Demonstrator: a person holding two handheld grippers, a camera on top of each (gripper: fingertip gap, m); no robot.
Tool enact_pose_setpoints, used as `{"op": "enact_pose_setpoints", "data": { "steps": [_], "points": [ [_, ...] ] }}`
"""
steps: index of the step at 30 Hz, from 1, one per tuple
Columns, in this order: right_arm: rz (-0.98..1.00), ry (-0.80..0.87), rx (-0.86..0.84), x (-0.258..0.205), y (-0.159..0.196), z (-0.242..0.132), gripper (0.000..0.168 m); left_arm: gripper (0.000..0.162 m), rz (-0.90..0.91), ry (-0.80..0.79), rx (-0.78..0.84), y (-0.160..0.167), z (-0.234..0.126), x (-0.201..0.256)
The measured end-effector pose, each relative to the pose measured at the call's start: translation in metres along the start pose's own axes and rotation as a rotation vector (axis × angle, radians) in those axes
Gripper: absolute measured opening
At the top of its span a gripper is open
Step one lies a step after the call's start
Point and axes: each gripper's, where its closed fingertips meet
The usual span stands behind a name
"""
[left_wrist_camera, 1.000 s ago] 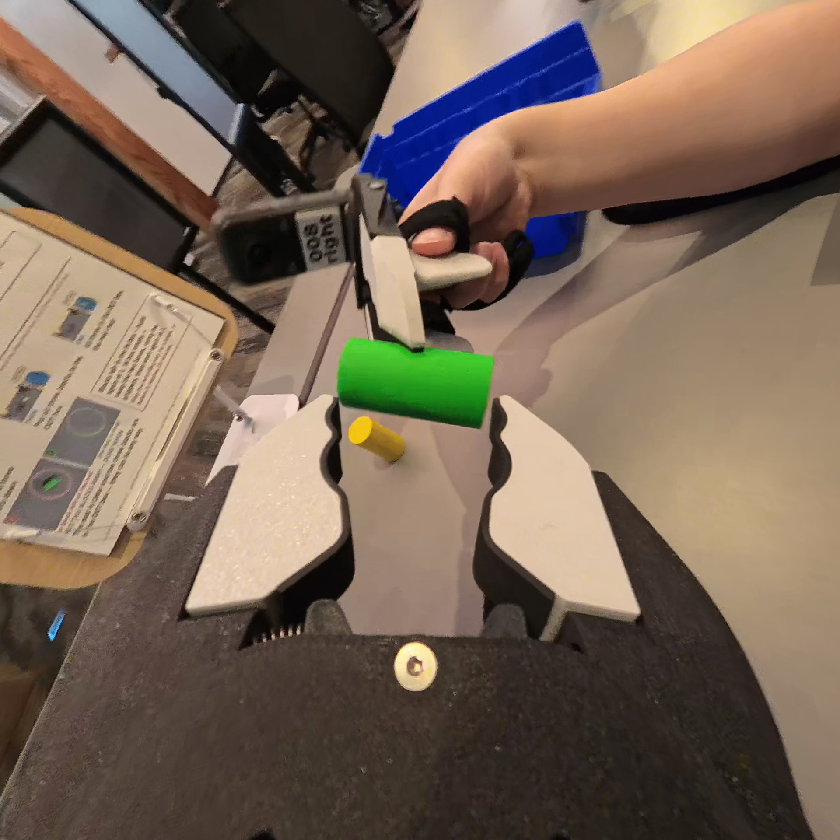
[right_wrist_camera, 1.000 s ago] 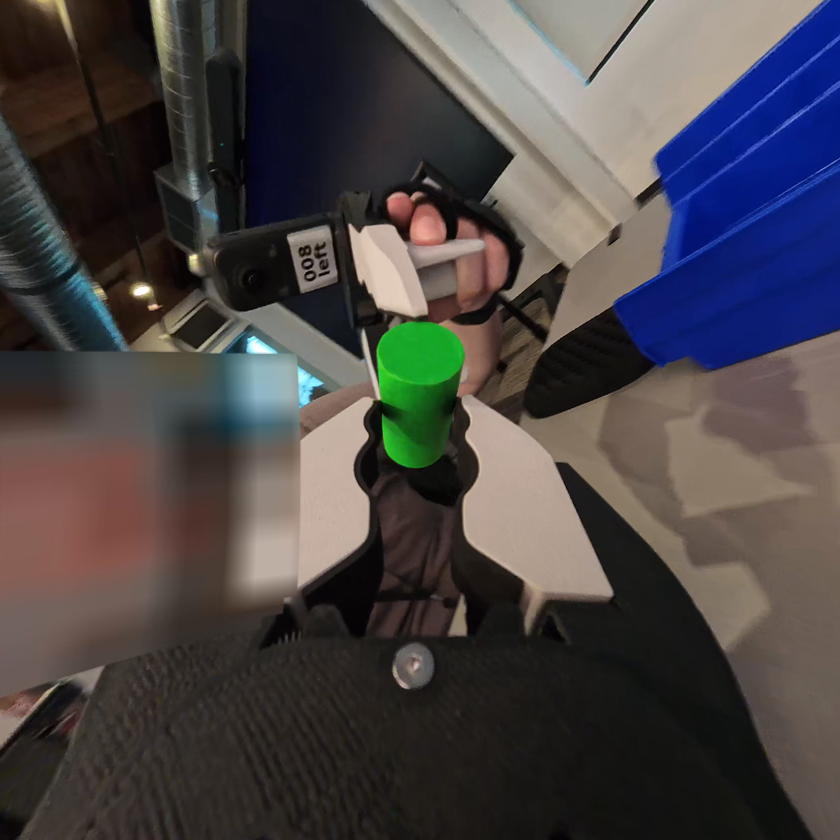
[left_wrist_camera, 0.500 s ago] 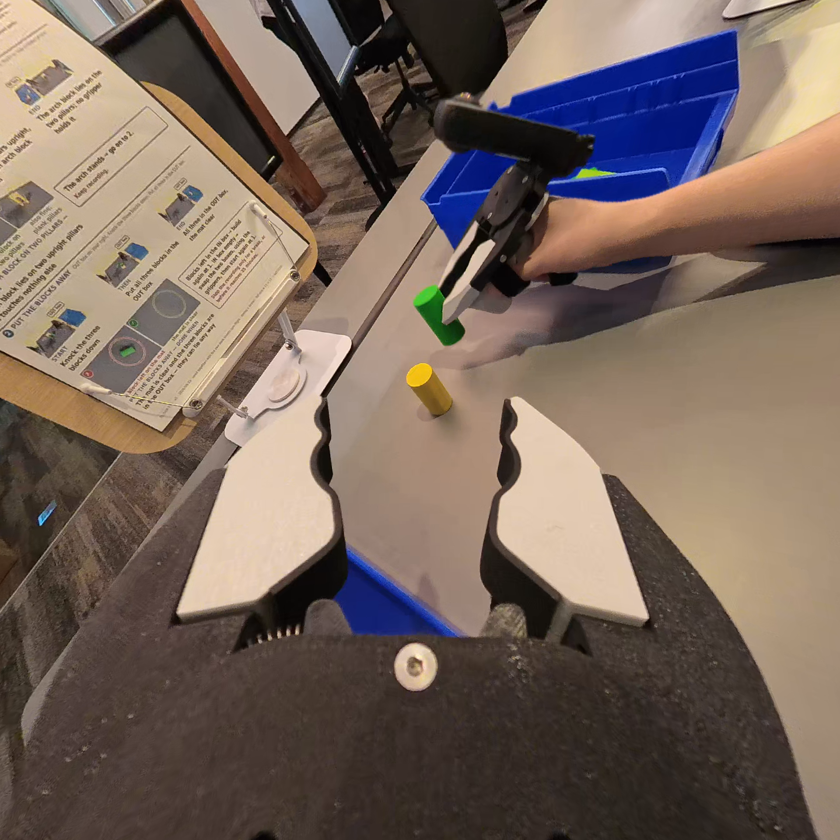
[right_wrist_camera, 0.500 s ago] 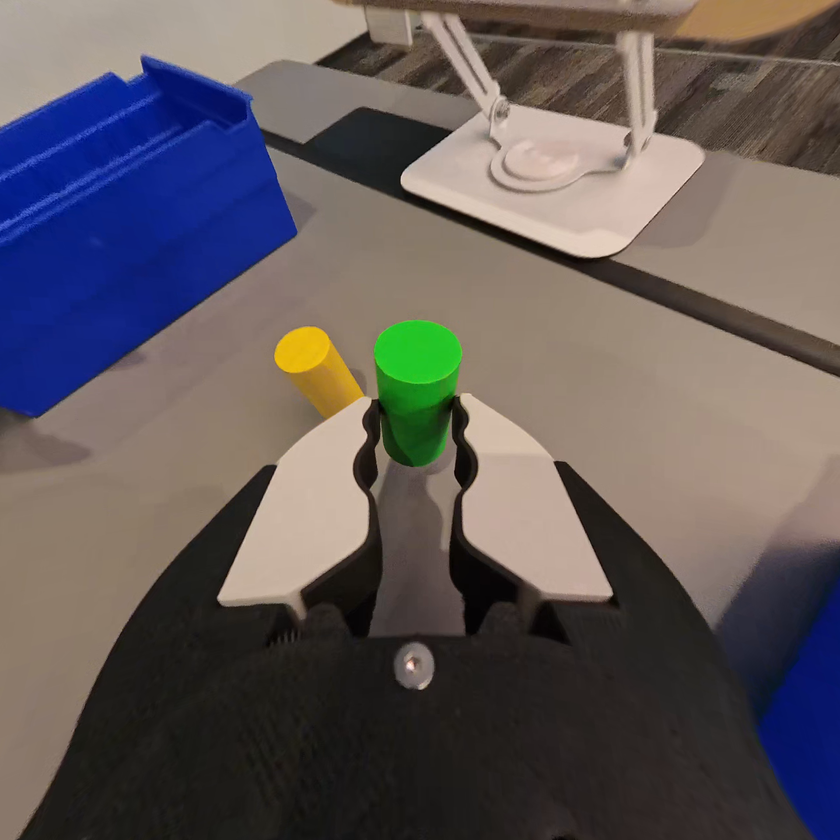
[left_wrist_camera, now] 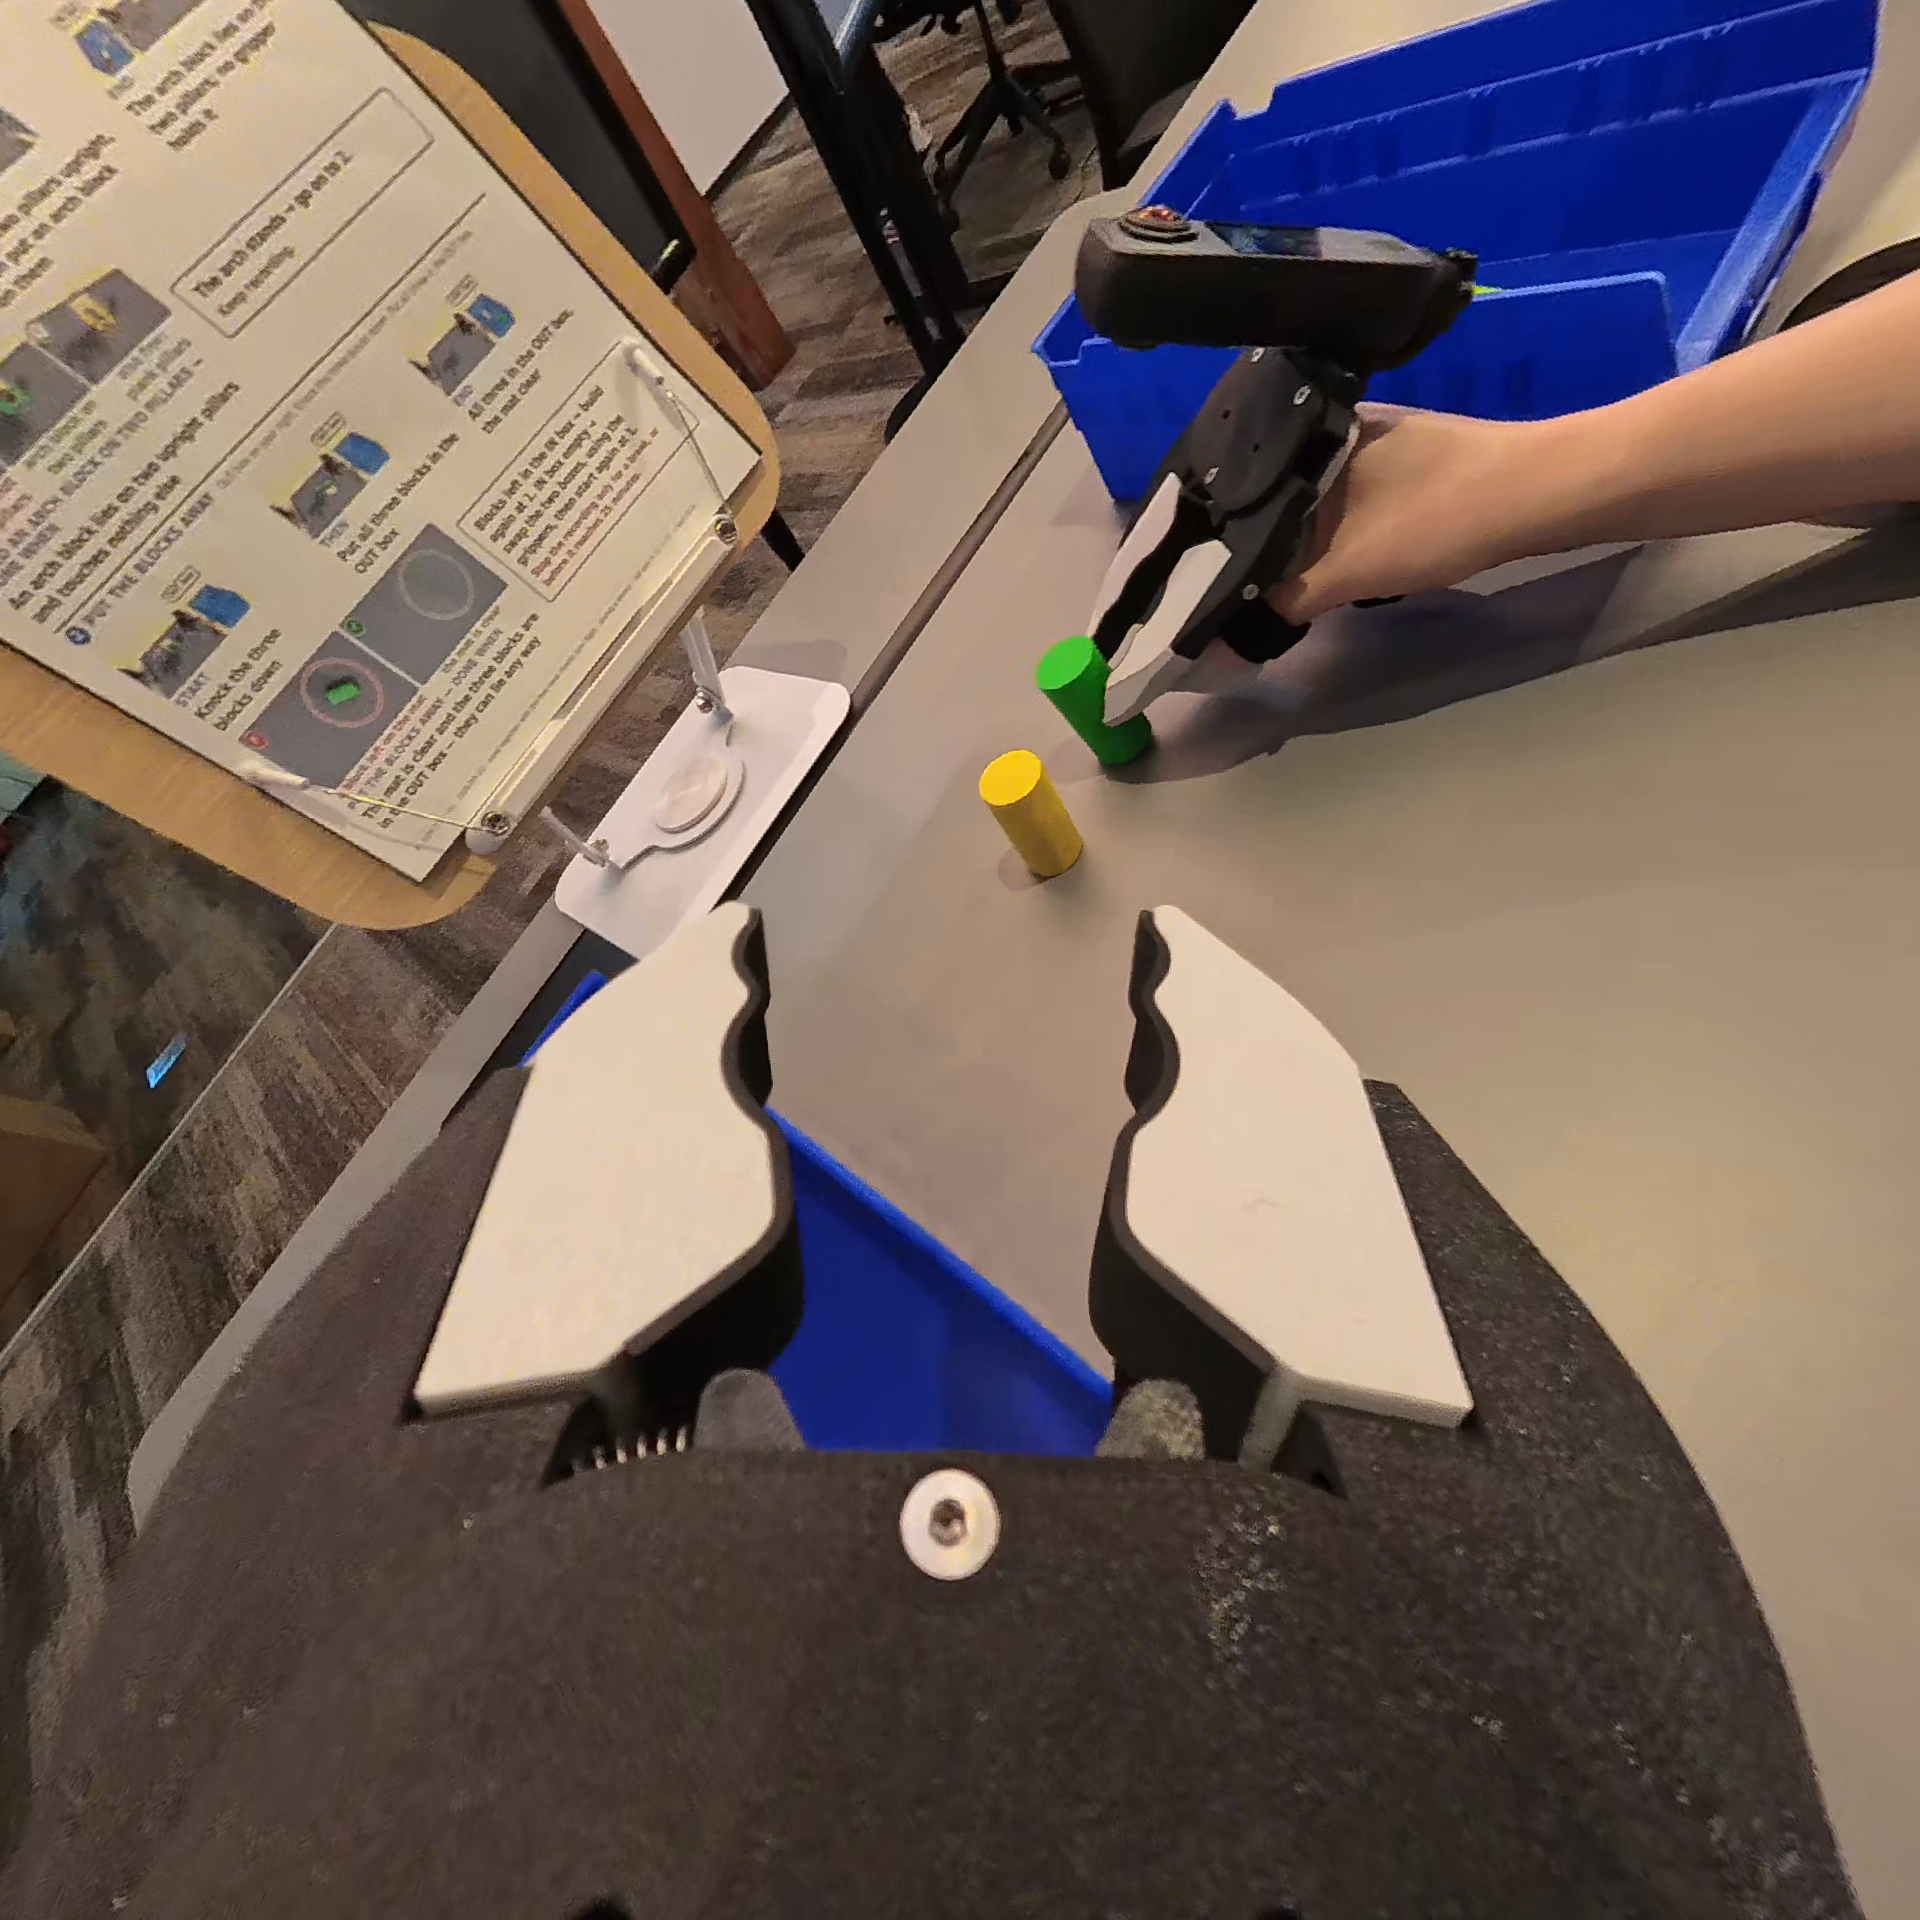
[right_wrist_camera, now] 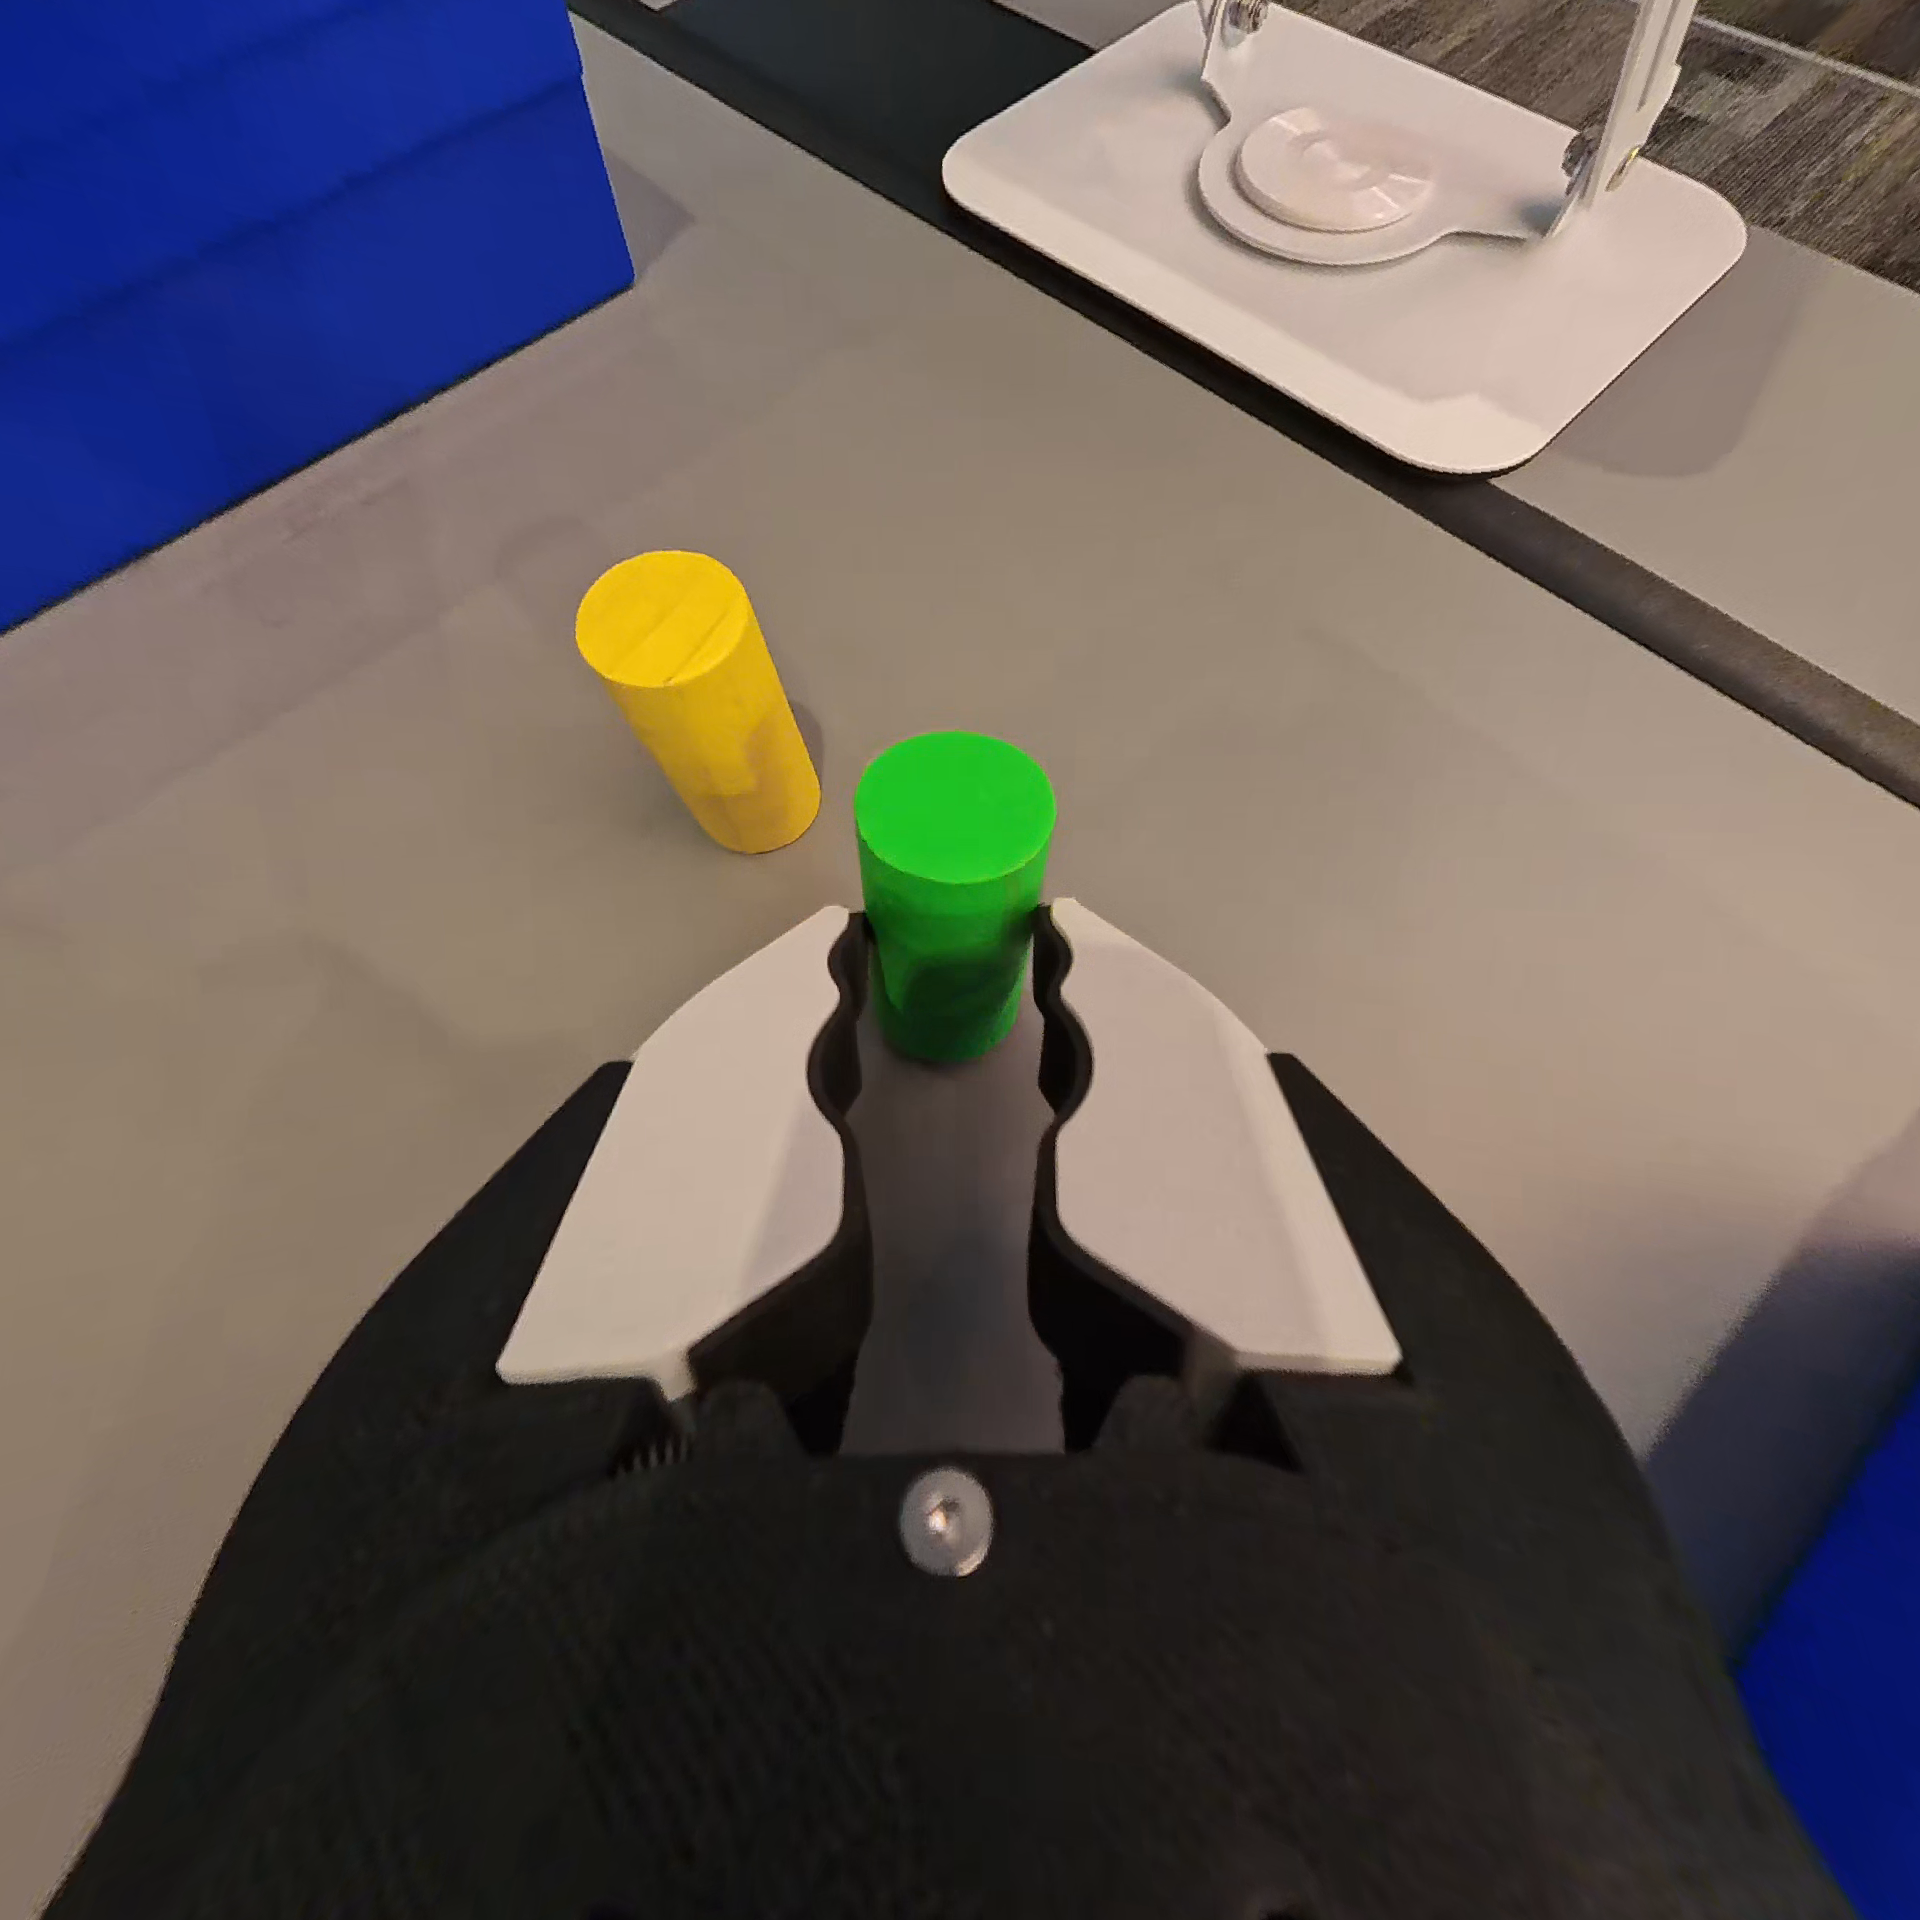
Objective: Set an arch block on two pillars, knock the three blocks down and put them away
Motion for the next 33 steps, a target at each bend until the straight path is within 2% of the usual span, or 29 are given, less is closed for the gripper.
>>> {"op": "enact_pose_setpoints", "data": {
  "steps": [10,15,17,20,22,23,26,29,33],
  "points": [
    [-0.020,0.023,-0.056,-0.001,0.007,-0.001,0.033,0.071,-0.084,-0.057,-0.035,0.020,-0.008,-0.023],
    [-0.018,0.057,-0.020,0.000,-0.006,-0.017,0.056,0.071,-0.295,-0.068,-0.072,0.049,-0.011,-0.059],
    [-0.073,0.105,0.023,-0.001,-0.020,-0.032,0.061,0.070,-0.342,-0.086,-0.157,0.075,-0.004,-0.080],
    [-0.187,0.199,0.090,-0.007,-0.040,-0.056,0.065,0.068,-0.236,-0.042,-0.348,0.118,0.021,-0.091],
    [-0.225,0.194,0.130,-0.018,-0.050,-0.066,0.067,0.074,-0.134,0.055,-0.458,0.143,0.043,-0.084],
    [-0.234,0.176,0.148,-0.024,-0.053,-0.071,0.067,0.070,-0.108,0.101,-0.487,0.152,0.053,-0.080],
    [-0.254,0.127,0.181,-0.039,-0.059,-0.079,0.067,0.066,-0.034,0.096,-0.607,0.183,0.078,-0.092],
    [-0.279,0.101,0.186,-0.048,-0.061,-0.083,0.067,0.066,-0.037,0.126,-0.757,0.217,0.097,-0.097],
    [-0.321,0.120,0.191,-0.051,-0.064,-0.086,0.067,0.062,-0.129,0.188,-0.817,0.234,0.116,-0.099]
  ]
}}
Point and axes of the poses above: each gripper's, where its closed fingertips meet, z out along the fingers, y out of its underside, x = y × z across the jaws, and after that the axes turned 11 degrees about -x, right-handed
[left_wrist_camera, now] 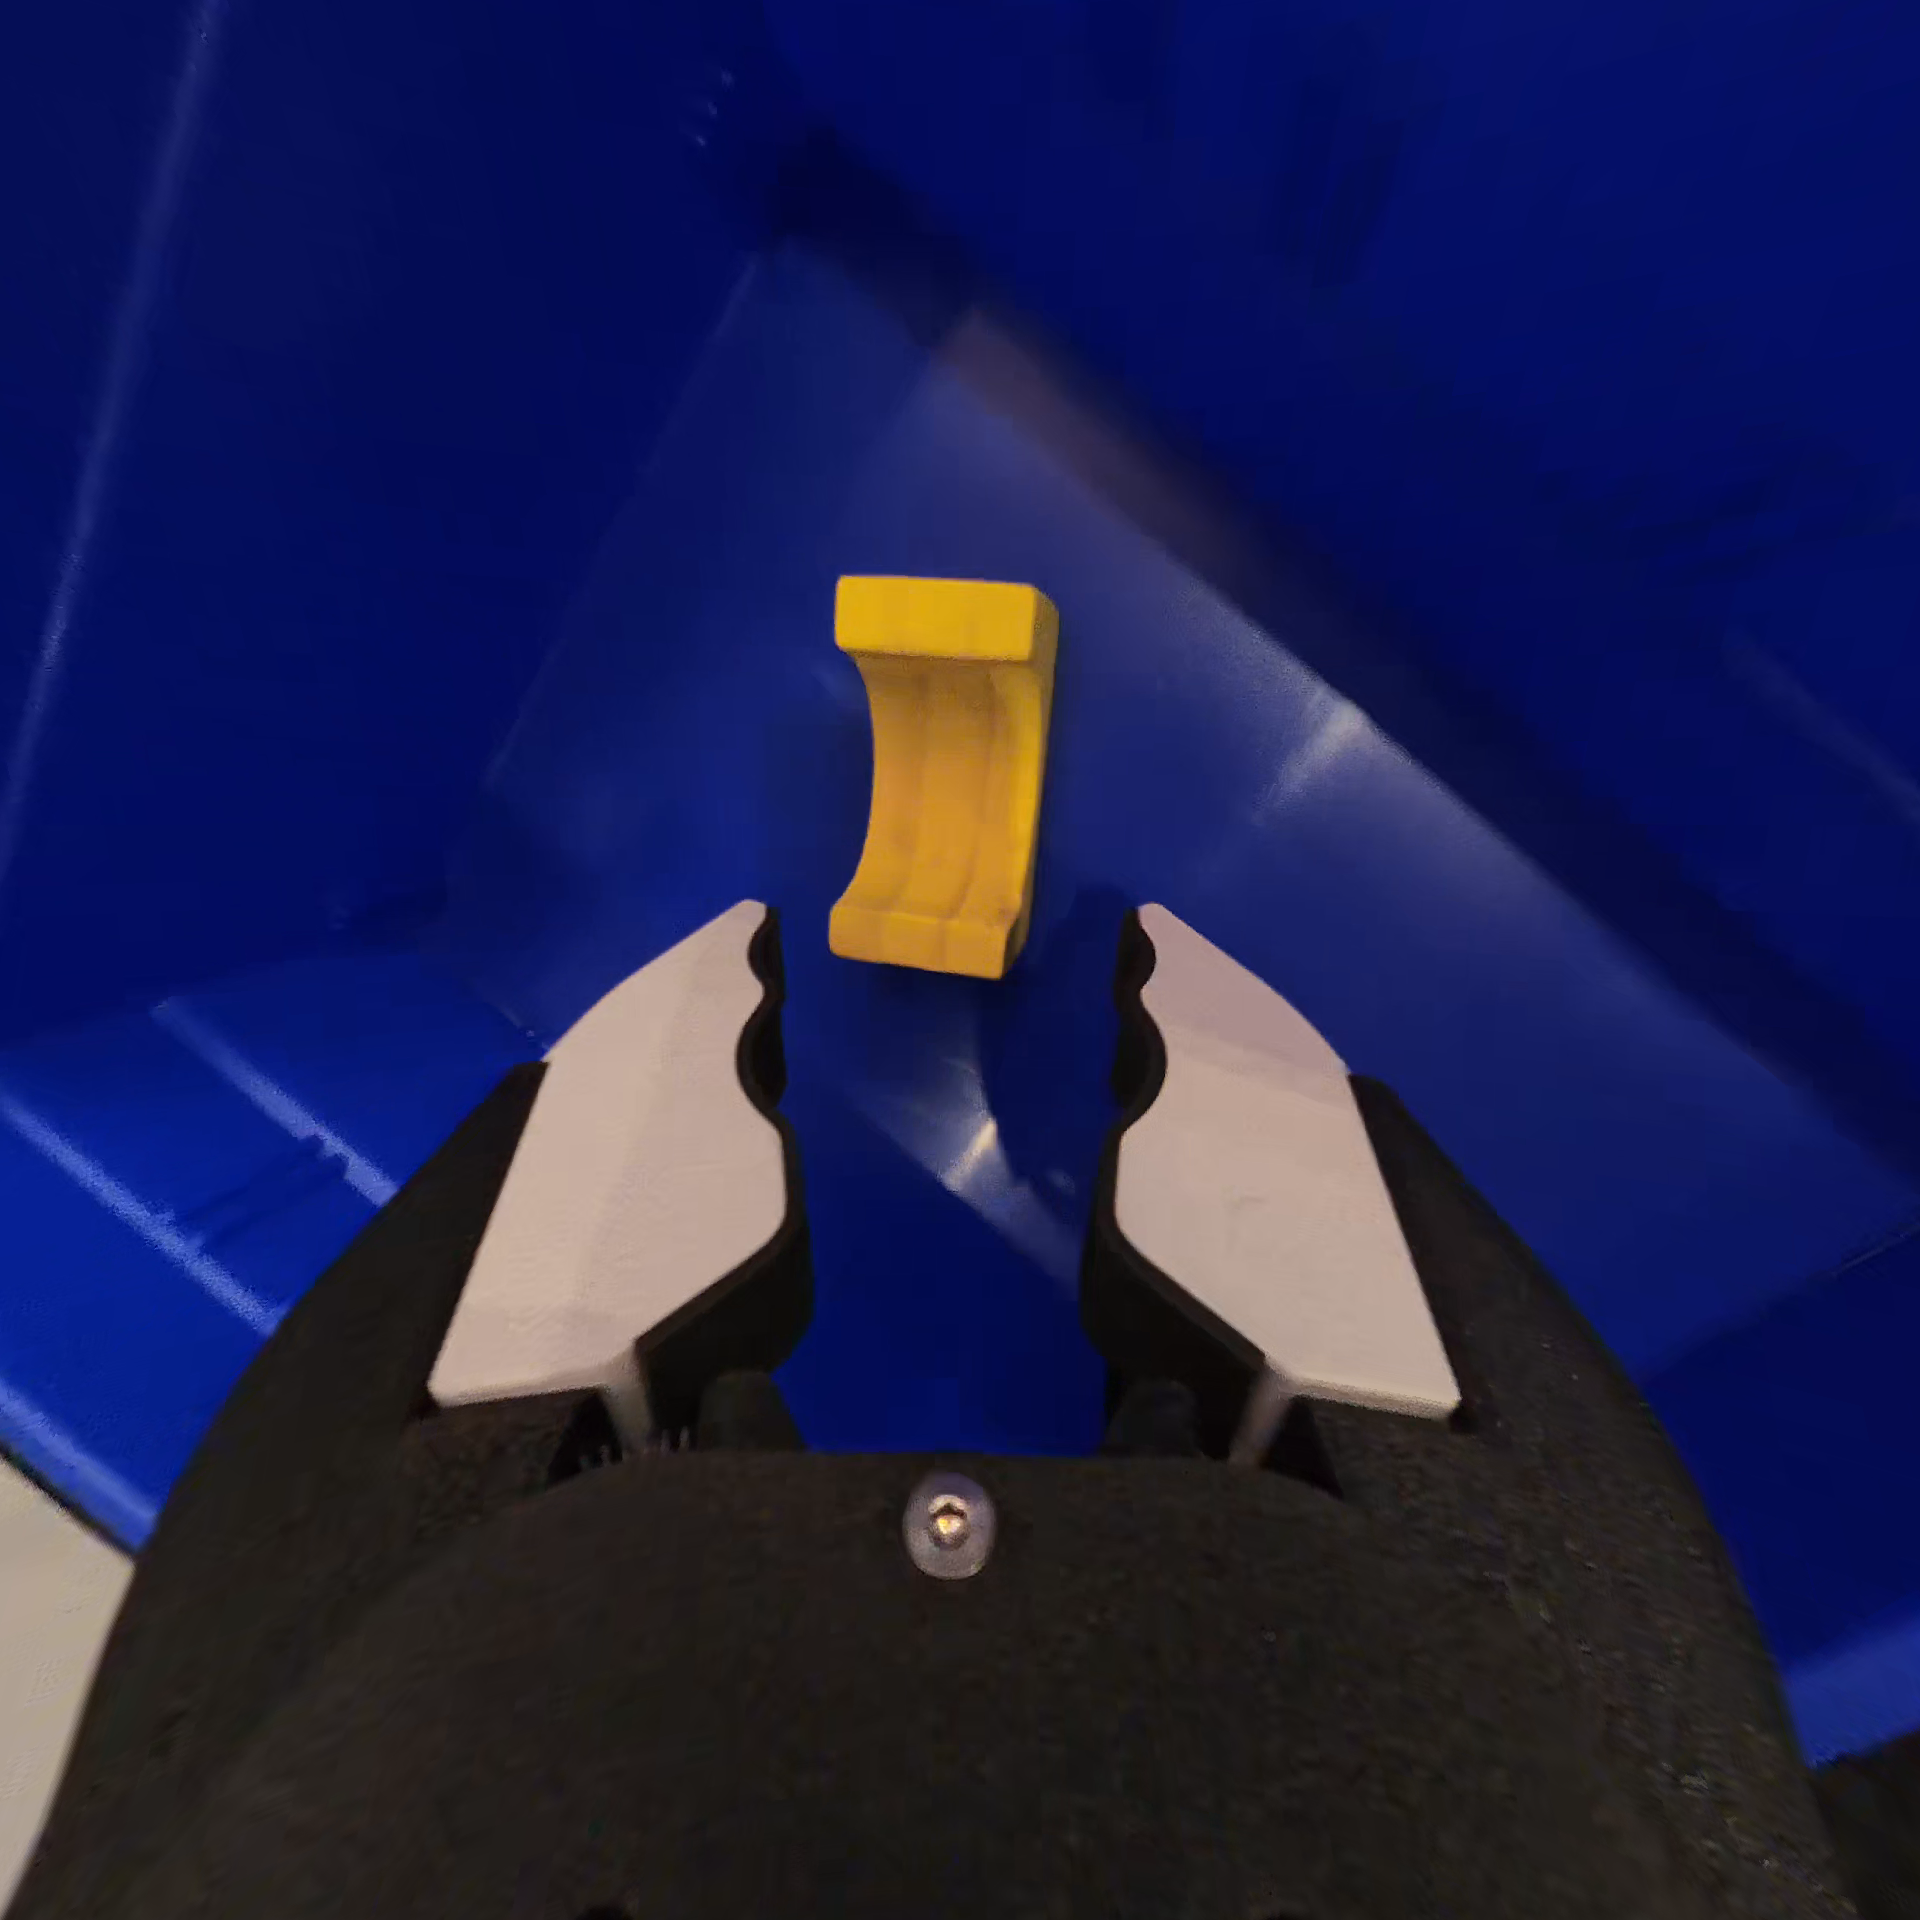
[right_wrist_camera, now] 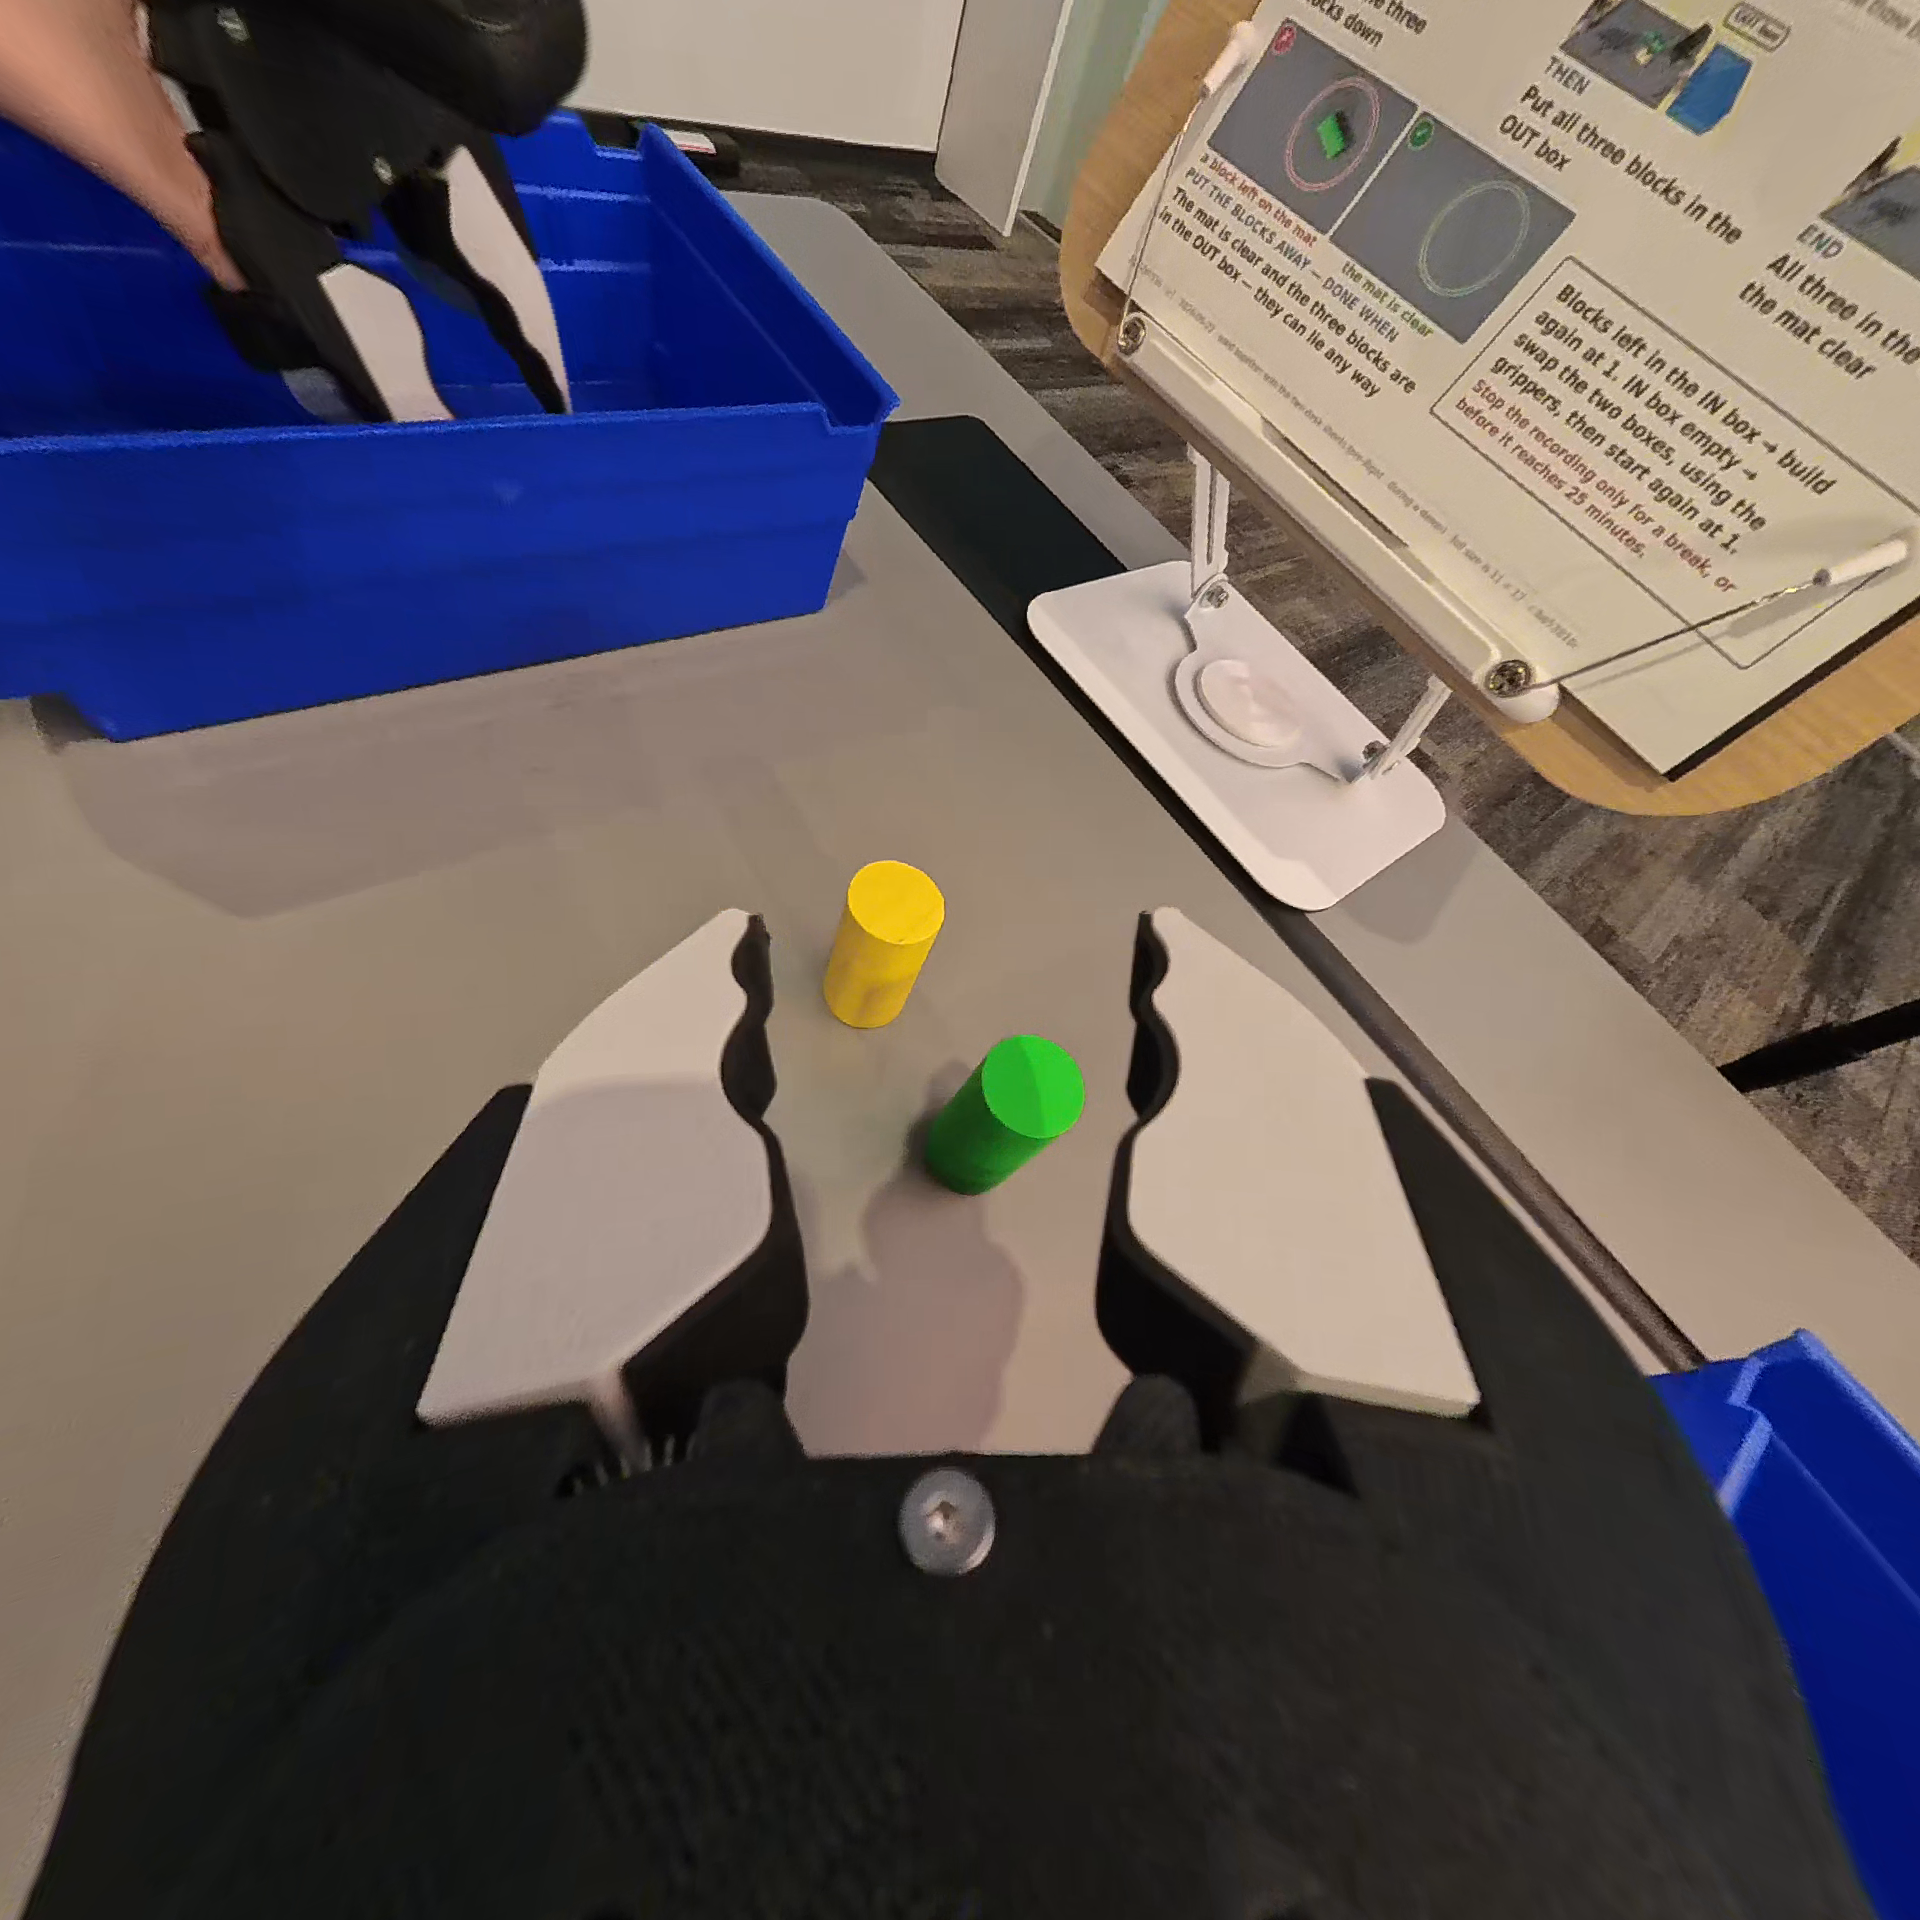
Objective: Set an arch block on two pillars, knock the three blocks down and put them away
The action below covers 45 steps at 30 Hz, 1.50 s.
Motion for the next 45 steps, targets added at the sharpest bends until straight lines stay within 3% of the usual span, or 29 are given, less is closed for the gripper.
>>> {"op": "enact_pose_setpoints", "data": {
  "steps": [2,5,12,16,20,24,27,33,40,45],
  "points": [
    [-0.012,0.010,-0.009,0.002,0.001,0.000,0.067,0.058,-0.017,0.026,-0.005,-0.002,0.004,-0.002],
    [-0.010,-0.002,-0.018,0.002,0.002,0.000,0.067,0.038,-0.015,0.039,-0.012,-0.002,0.006,-0.003],
    [-0.016,-0.042,-0.044,0.000,0.008,0.004,0.067,0.036,-0.055,0.045,-0.013,0.002,-0.004,-0.005],
    [-0.067,-0.044,-0.037,-0.007,0.006,0.006,0.067,0.036,-0.237,0.137,0.173,-0.002,-0.054,-0.015],
    [-0.238,-0.024,0.062,-0.032,-0.013,0.000,0.067,0.035,-0.393,0.417,0.401,-0.020,-0.130,0.010],
    [-0.534,0.085,0.134,-0.069,-0.030,-0.010,0.063,0.035,-0.387,0.651,0.375,-0.035,-0.170,0.066],
    [-0.727,0.169,0.178,-0.101,-0.039,-0.019,0.050,0.035,-0.326,0.650,0.262,-0.044,-0.170,0.103],
    [-0.932,0.350,0.177,-0.126,-0.045,-0.021,0.045,0.035,-0.209,0.670,0.188,-0.078,-0.172,0.166],
    [-0.931,0.322,0.122,-0.127,-0.038,-0.016,0.037,0.035,-0.127,0.689,0.115,-0.097,-0.162,0.205],
    [-0.970,0.247,0.054,-0.133,-0.024,-0.008,0.022,0.035,-0.095,0.672,0.091,-0.097,-0.157,0.212]
  ]
}}
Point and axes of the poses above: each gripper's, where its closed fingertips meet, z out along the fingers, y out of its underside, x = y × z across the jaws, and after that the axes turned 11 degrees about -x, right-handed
